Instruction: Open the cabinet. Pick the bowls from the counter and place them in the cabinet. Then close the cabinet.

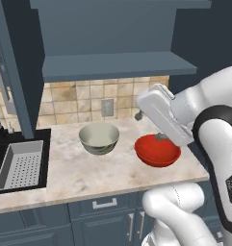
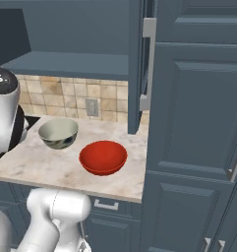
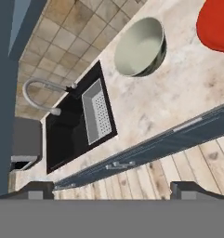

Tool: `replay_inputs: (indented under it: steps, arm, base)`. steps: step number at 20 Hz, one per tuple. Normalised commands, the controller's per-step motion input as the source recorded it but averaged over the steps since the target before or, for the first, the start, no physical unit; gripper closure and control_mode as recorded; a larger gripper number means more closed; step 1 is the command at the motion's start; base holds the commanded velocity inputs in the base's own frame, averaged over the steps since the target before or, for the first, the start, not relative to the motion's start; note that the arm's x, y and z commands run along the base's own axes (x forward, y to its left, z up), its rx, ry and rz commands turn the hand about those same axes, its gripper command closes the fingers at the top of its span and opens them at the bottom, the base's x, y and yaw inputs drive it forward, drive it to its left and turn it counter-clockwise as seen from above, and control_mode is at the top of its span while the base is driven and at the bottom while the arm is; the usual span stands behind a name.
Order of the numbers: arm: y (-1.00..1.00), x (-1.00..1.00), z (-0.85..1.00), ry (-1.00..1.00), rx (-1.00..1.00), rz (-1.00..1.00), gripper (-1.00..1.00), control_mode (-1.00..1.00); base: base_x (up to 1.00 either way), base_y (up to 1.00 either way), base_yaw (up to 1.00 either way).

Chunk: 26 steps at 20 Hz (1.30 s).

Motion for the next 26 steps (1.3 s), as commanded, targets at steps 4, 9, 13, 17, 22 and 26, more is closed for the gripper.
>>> replay_inputs:
  steps: [4, 9, 13, 17, 22, 26]
  arm:
    - [-0.17, 0.35, -0.15, -0.13, -0.12, 0.13, -1.0, -1.0]
    - [-0.07, 0.24, 0.0, 0.0, -0.16, 0.03, -1.0, -1.0]
    - [-0.02, 0.1, 0.0, 0.04, -0.18, 0.0, -1.0, -1.0]
    - [-0.15, 0.04, -0.03, 0.01, -0.15, 0.0, -1.0, -1.0]
    - [-0.3, 0.02, -0.21, 0.05, -0.13, -0.03, -1.0, -1.0]
    - [-0.25, 0.17, -0.18, 0.05, -0.14, -0.01, -1.0, -1.0]
  base:
    - [0.0, 0.0, 0.0]
    - [0.0, 0.0, 0.0]
    - [0.0, 0.0, 0.0]
    - [0.0, 0.0, 0.0]
    - [0.0, 0.0, 0.0]
    - [0.0, 0.0, 0.0]
